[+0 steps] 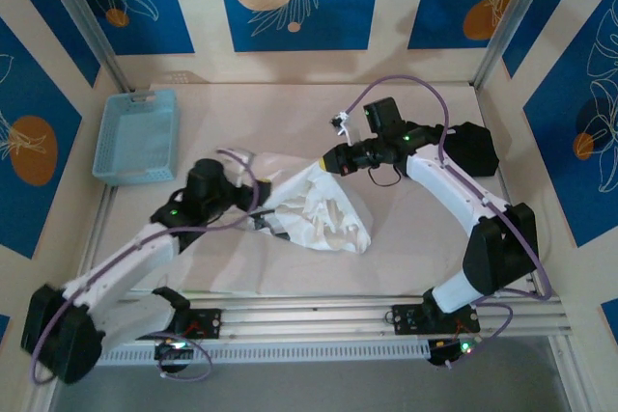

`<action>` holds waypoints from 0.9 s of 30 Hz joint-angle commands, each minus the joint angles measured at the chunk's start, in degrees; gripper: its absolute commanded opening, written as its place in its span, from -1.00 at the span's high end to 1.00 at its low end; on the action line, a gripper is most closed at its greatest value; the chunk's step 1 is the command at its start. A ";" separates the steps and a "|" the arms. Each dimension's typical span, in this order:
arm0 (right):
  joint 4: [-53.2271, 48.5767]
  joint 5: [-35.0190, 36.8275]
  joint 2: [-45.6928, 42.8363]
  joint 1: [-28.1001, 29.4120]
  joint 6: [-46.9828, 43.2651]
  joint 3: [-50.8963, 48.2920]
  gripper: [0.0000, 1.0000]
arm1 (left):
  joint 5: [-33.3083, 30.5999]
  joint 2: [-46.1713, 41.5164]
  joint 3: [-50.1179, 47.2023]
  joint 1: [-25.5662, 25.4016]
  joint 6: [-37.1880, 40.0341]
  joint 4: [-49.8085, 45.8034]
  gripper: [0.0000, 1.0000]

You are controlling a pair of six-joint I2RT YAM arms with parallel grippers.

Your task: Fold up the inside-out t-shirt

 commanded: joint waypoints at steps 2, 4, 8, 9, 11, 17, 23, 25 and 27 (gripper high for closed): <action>-0.58 -6.30 0.65 -1.19 1.92 2.34 1.00 | 3.17 13.49 6.48 -5.25 10.43 6.50 -0.52; -1.38 -6.21 0.71 -1.74 1.93 2.54 1.00 | 3.61 19.24 8.86 -5.72 11.33 7.72 -0.50; -2.00 -3.70 0.23 -3.93 3.66 2.35 1.00 | 6.03 27.60 14.71 -5.68 9.57 8.28 0.23; -2.32 -0.28 0.27 -4.57 5.17 2.45 0.99 | 6.63 28.85 16.95 -5.60 8.59 5.93 0.50; -4.09 10.45 0.71 -5.47 7.17 3.36 0.92 | 7.84 29.39 21.06 -5.47 5.27 -0.07 0.93; -0.81 32.95 -3.11 -3.66 7.28 0.84 0.50 | 16.47 23.79 24.54 -5.16 -10.16 -9.89 1.00; 5.63 28.53 -15.44 4.34 2.29 -11.61 0.07 | 15.42 19.65 25.82 -4.96 -15.36 -16.46 1.00; 7.33 29.34 -19.23 8.63 2.73 -16.49 0.01 | 15.42 18.66 25.83 -4.65 -16.22 -16.64 1.00; 10.32 30.50 -22.51 13.24 4.71 -21.83 -0.06 | 15.29 17.90 25.99 -4.29 -16.80 -17.02 1.00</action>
